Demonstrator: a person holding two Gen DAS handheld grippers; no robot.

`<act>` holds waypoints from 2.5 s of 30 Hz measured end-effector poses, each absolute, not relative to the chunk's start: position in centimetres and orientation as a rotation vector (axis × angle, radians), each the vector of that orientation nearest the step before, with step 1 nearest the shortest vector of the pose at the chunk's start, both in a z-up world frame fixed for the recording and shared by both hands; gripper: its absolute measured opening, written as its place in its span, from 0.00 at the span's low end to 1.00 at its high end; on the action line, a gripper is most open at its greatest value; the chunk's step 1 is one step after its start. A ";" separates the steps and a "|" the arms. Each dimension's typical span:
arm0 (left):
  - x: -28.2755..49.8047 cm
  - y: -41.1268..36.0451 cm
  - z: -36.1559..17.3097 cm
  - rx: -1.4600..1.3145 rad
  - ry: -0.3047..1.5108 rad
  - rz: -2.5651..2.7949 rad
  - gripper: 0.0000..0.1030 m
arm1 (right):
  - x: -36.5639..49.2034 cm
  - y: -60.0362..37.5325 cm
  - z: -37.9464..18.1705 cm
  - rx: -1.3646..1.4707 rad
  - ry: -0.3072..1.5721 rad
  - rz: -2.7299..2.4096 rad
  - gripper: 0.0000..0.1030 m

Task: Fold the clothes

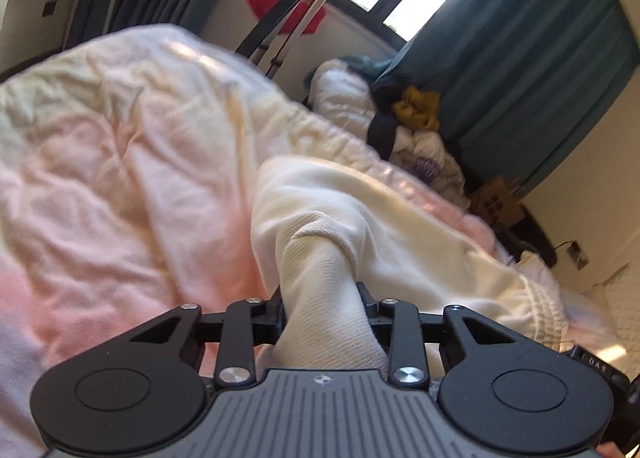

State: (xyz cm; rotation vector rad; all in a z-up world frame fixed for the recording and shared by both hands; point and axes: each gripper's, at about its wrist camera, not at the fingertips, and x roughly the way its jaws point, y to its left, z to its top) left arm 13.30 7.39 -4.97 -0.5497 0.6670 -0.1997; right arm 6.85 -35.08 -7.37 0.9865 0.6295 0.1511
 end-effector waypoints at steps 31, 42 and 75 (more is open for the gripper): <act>10.7 -26.1 7.1 -0.562 0.556 -0.633 0.30 | -8.0 -60.7 3.8 1.065 0.192 0.004 0.43; 10.0 -47.1 -3.3 -0.530 0.697 -0.876 0.30 | -16.3 -73.0 -2.3 1.061 0.021 -0.262 0.43; 3.3 -41.6 2.7 -0.053 0.657 -1.007 0.98 | -22.2 -70.0 -4.0 0.948 0.307 -0.639 0.80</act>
